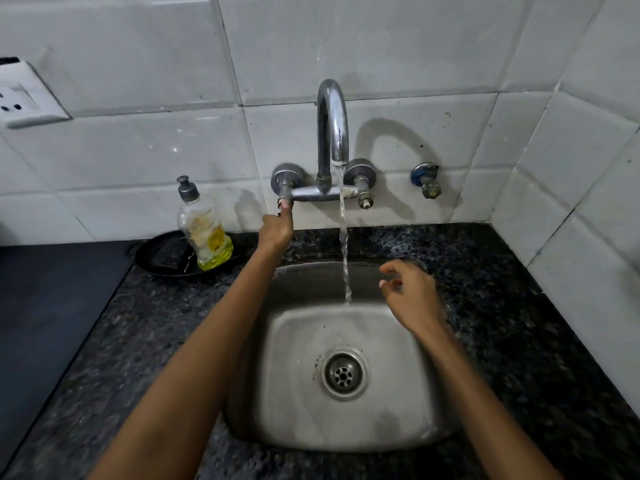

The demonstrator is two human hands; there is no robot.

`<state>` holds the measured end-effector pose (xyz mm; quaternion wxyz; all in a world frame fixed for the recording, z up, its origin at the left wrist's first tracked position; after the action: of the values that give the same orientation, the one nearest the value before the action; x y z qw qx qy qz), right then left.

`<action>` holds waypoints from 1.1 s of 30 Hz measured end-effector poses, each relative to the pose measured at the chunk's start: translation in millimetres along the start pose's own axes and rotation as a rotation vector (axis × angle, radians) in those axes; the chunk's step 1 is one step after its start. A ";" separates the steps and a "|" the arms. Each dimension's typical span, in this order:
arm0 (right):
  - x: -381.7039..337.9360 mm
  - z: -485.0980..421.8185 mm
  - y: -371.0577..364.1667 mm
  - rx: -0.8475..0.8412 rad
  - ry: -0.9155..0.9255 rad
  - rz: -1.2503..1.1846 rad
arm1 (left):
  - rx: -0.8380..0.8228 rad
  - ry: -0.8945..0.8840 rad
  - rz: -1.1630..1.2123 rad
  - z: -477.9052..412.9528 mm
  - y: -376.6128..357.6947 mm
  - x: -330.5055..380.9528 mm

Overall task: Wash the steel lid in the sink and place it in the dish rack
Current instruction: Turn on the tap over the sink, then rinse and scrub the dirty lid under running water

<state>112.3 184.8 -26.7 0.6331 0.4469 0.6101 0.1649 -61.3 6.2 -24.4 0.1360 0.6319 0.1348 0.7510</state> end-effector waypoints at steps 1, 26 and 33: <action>-3.2 3.1 1.3 -0.016 0.003 0.013 | -0.016 0.022 0.002 5.0 2.0 -3.8; -284.3 196.5 -212.7 -0.561 0.488 -0.098 | 0.339 0.128 -0.428 238.2 352.6 -191.0; -363.7 278.3 -278.5 -0.671 0.593 -0.122 | 0.538 0.416 -0.705 308.1 477.2 -293.6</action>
<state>201.4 -343.1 -53.0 0.5496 0.1137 0.7032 0.4366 274.5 -536.6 -62.8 0.1840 0.3970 0.5541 0.7081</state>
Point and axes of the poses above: each hand's wrist, its own z-axis away from the middle knuckle, its own y-axis out of the back of the hand, x = y × z, the point moved 4 cm from there along -z, towards the middle knuckle, and after that the axes turned 6 degrees about z, right-handed, at the moved point
